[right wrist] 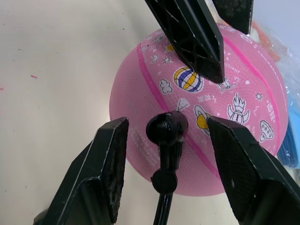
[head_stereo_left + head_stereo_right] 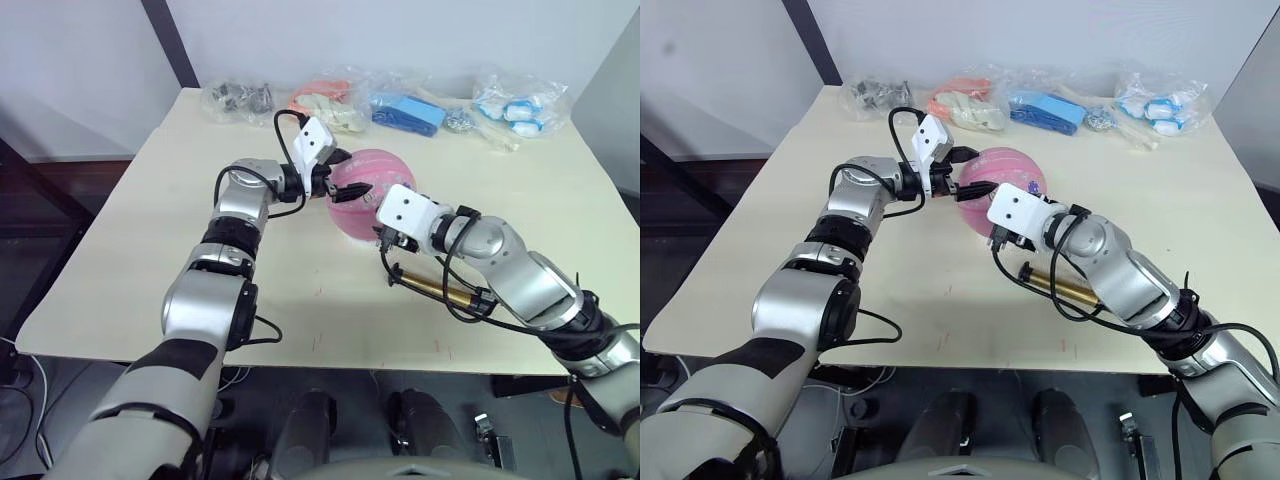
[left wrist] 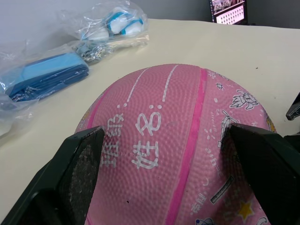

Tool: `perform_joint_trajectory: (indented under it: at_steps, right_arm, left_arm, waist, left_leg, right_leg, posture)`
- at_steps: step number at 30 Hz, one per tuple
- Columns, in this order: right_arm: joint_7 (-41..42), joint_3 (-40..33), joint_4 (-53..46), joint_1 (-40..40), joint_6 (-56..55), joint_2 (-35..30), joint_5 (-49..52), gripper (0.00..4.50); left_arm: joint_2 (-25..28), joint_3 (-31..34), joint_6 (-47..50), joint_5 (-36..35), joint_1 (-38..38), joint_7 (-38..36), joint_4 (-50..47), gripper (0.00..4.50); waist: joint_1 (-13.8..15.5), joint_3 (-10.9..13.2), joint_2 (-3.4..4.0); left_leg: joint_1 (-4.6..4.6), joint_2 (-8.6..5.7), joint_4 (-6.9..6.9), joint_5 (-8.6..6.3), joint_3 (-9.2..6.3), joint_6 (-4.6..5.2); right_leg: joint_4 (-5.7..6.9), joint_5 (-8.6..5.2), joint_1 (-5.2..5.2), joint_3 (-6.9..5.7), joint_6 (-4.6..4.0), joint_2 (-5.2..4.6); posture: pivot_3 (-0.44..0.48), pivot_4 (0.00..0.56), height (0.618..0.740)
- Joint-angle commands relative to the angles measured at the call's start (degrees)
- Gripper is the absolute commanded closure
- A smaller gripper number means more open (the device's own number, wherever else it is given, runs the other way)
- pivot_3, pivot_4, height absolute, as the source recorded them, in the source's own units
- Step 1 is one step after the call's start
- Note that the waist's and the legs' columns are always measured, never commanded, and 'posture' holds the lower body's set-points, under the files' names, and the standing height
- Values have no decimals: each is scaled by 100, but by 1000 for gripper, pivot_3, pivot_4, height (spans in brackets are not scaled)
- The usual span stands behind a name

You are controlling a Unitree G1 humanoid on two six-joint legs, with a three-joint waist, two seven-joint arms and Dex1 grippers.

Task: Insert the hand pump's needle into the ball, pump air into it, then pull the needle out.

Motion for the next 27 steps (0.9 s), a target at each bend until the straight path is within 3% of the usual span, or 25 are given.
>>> perform_joint_trajectory:
  at_steps: [1,5,7,8,10,27]
  right_arm:
    - [72,-156,-72,-141,-21,89,-223,1731]
    - [137,-188,2,-141,-43,194,-392,1731]
    - [161,-221,31,-133,-44,226,-459,2434]
    - [178,-224,44,-133,-52,224,-504,2549]
    - [209,-217,69,-132,-69,213,-586,3447]
    - [335,-101,215,-146,282,459,-1198,3447]
  left_arm:
    - [-6,-160,122,207,49,113,16,0]
    - [-7,-164,141,218,32,135,20,0]
    - [-8,-165,144,223,23,145,28,0]
    - [-9,-166,144,227,19,151,31,0]
    - [-13,-165,142,235,11,162,39,0]
    - [-57,-185,130,274,33,245,10,0]
  waist:
    - [-1,0,0]
    - [-3,0,0]
    - [-4,0,0]
    - [-4,0,0]
    - [-5,0,1]
    - [-20,0,1]
  left_leg:
    - [0,0,0,0,0,0]
    - [0,0,0,0,0,0]
    - [0,-1,0,0,0,0]
    - [0,-1,0,0,-1,0]
    - [0,-1,0,0,-1,0]
    - [1,-1,0,1,-4,-1]
  right_leg:
    - [0,0,0,0,0,0]
    - [0,0,0,0,0,0]
    - [0,0,0,0,0,0]
    - [0,0,0,0,0,0]
    - [0,0,0,0,0,0]
    - [1,0,0,-2,0,0]
  posture:
    - [0,150,740]
    - [0,150,740]
    - [0,150,740]
    - [0,150,740]
    - [0,150,740]
    - [0,150,740]
